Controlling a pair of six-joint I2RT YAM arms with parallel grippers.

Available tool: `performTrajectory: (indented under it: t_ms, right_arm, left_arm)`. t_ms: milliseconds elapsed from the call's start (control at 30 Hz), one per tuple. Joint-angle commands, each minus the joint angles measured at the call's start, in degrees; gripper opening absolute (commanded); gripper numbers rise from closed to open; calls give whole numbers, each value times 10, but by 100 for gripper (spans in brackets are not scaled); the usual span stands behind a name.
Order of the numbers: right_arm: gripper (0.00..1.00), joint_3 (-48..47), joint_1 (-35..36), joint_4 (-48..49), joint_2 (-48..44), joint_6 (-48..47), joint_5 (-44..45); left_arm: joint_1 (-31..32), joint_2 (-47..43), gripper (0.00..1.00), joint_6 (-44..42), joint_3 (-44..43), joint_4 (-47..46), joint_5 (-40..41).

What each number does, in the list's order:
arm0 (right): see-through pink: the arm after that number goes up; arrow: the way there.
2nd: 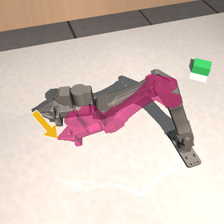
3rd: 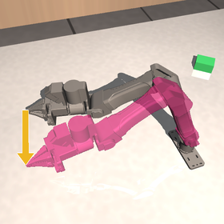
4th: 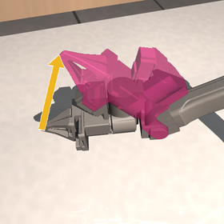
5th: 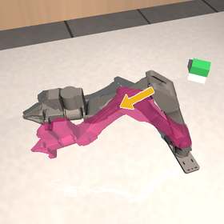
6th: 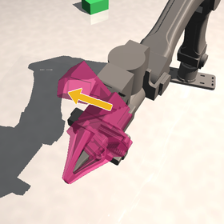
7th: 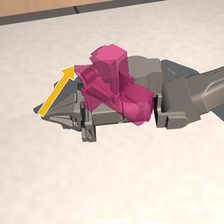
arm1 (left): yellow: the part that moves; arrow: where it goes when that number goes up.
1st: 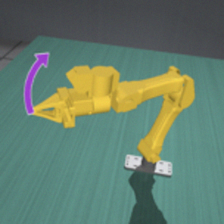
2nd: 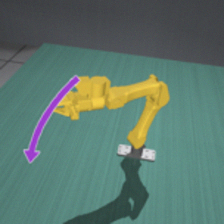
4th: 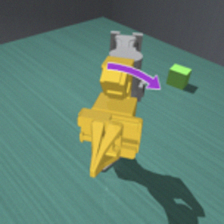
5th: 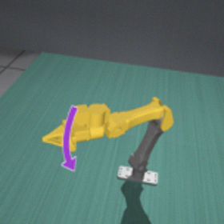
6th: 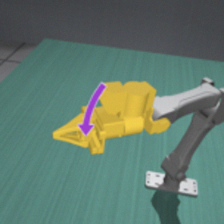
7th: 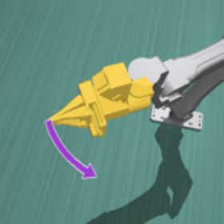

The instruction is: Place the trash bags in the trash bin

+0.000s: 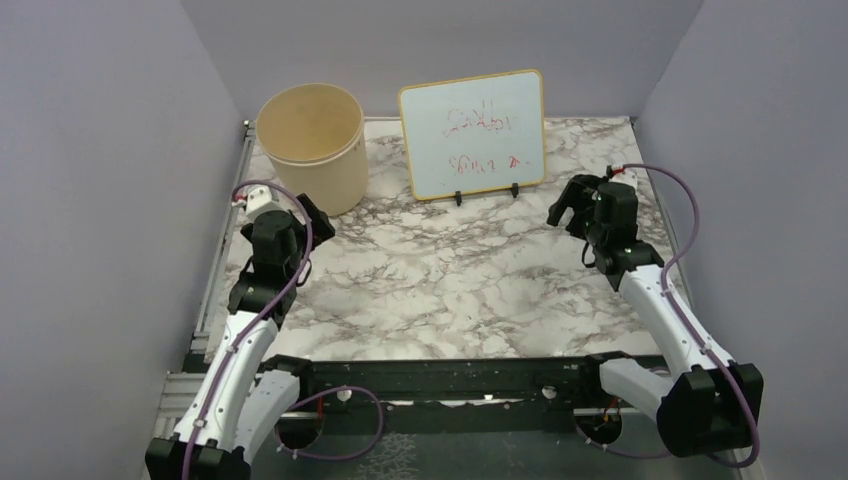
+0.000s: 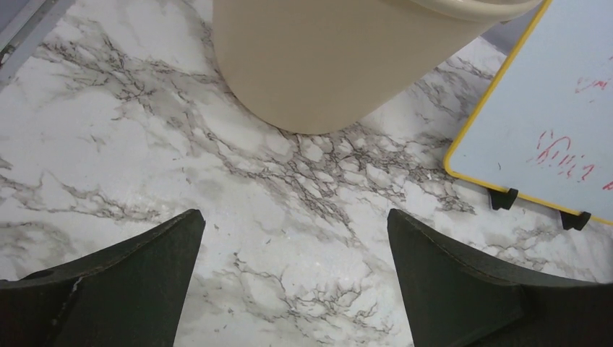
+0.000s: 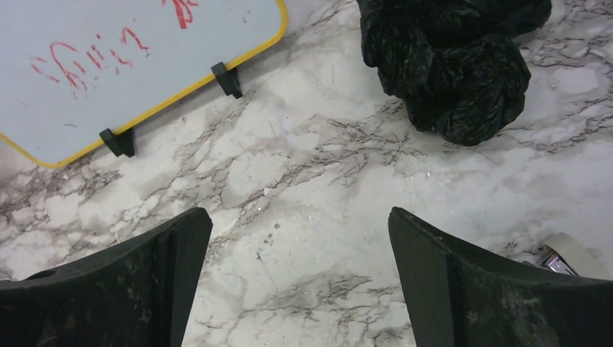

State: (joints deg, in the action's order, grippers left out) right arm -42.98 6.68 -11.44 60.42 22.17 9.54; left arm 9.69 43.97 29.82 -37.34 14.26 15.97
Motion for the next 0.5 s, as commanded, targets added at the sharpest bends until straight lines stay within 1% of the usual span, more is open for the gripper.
performTrajectory:
  t_ms: [0,67,100,167,233,267,333,467]
  right_arm:
    - [100,-31,-1,-45,9,8,-11]
    - [100,-44,-1,-60,13,51,34]
    - [100,-49,-1,-62,13,53,41]
    - [100,-45,-1,-47,7,32,29]
    - [100,-28,-1,-22,2,-3,-1]
    - [100,-27,-1,-27,6,-9,-3]
    - [100,-43,-1,-56,34,3,24]
    - [100,-119,-17,-110,122,2,79]
  left_arm:
    - [-3,4,99,38,-40,95,32]
    - [-3,6,99,40,-56,136,50]
    - [-3,7,99,22,-60,139,42]
    - [-3,13,99,-26,-67,136,-17]
    - [-3,28,99,-50,-70,138,-66]
    - [-3,37,99,-58,-70,137,-89]
    - [-3,60,99,-71,-72,139,-127]
    - [-3,96,99,-94,-68,137,-206]
